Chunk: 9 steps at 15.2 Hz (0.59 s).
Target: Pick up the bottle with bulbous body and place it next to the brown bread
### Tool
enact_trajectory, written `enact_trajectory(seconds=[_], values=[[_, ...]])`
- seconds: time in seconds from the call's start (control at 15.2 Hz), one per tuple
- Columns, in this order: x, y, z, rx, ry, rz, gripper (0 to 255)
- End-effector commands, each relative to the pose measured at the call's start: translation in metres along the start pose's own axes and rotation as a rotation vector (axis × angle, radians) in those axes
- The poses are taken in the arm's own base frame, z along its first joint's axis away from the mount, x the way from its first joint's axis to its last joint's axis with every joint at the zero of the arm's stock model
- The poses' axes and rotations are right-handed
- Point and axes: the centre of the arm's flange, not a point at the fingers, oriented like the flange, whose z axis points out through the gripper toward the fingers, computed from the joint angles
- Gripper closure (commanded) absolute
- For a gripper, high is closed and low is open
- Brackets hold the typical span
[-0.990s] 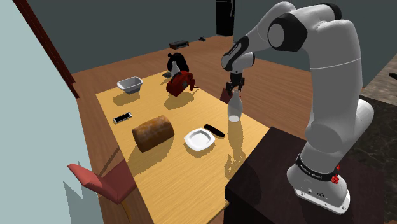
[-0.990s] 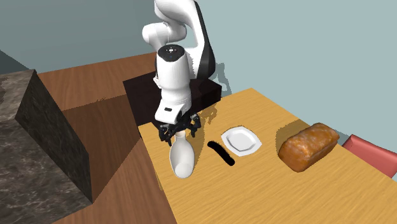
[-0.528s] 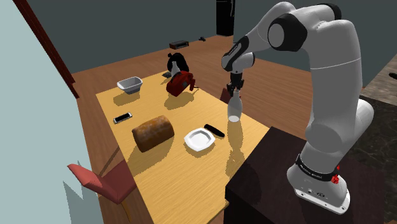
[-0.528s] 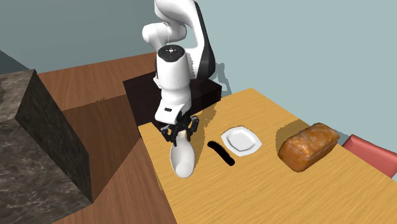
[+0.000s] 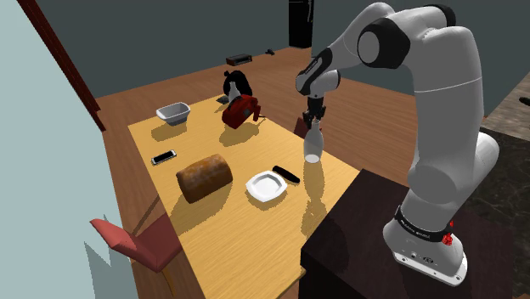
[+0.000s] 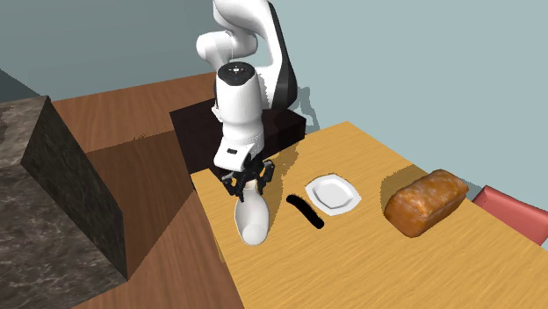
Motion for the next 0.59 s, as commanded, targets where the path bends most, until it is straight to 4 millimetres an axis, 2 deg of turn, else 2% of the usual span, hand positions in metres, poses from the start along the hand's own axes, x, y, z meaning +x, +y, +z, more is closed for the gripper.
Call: enact_trajectory(seconds=[0.0,0.53], values=[[0.000,0.000,-0.005,0.000,0.000,0.000,255],[0.000,-0.001,-0.048,0.000,0.000,0.000,255]])
